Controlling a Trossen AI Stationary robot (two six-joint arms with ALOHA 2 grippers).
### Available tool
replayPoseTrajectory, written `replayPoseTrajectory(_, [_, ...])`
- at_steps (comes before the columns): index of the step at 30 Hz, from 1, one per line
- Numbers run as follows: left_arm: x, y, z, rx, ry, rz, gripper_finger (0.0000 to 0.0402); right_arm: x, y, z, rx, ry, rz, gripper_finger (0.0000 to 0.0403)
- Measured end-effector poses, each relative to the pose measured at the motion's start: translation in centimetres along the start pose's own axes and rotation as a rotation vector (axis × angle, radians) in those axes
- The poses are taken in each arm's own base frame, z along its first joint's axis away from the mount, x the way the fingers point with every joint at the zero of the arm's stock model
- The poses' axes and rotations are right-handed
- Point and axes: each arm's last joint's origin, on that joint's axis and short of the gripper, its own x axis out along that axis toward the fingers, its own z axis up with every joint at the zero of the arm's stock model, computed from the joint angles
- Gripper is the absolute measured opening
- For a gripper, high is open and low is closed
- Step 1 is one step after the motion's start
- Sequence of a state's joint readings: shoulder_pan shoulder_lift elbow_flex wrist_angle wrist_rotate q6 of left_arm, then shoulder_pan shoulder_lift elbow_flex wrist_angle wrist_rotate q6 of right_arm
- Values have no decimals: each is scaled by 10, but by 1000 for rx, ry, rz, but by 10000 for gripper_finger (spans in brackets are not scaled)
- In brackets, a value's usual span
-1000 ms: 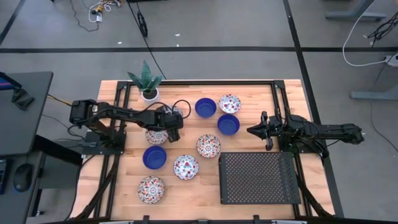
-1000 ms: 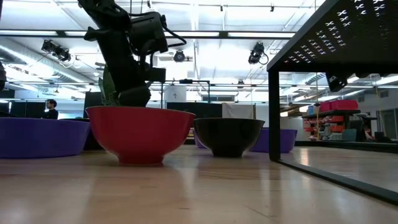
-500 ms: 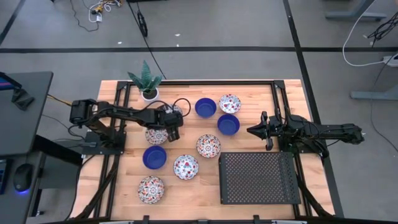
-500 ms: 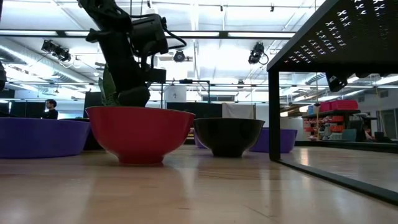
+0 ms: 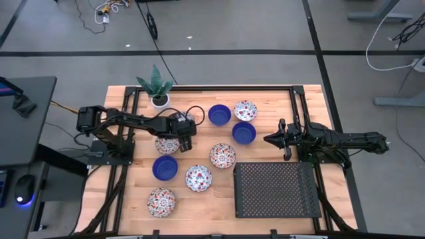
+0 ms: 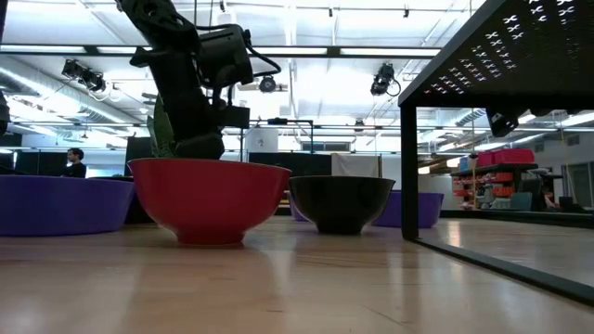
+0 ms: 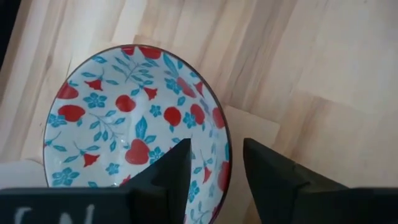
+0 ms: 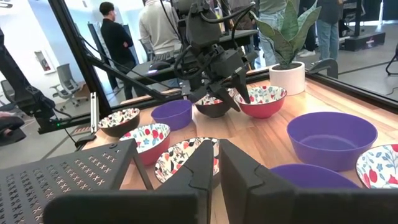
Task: Pick & Place Mini bowls
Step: Put the top left red patterned bowl on the shelf
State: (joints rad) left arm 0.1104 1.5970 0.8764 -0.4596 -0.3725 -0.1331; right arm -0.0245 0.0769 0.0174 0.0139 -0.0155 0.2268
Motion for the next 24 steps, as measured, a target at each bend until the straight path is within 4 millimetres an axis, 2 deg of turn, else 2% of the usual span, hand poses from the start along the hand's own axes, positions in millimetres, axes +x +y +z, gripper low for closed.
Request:
replayPoseTrajectory(12, [4,-1,0,60,13,10,15,0,0,0,0,1,0,31])
replayPoseTrajectory(18, [-9,-14,13,116,-41,-54,14,0,0,0,0,1,0,31])
replayPoseTrajectory(24, [-39,-36,41,149,-168,-144,11,0,0,0,0,1,0,31])
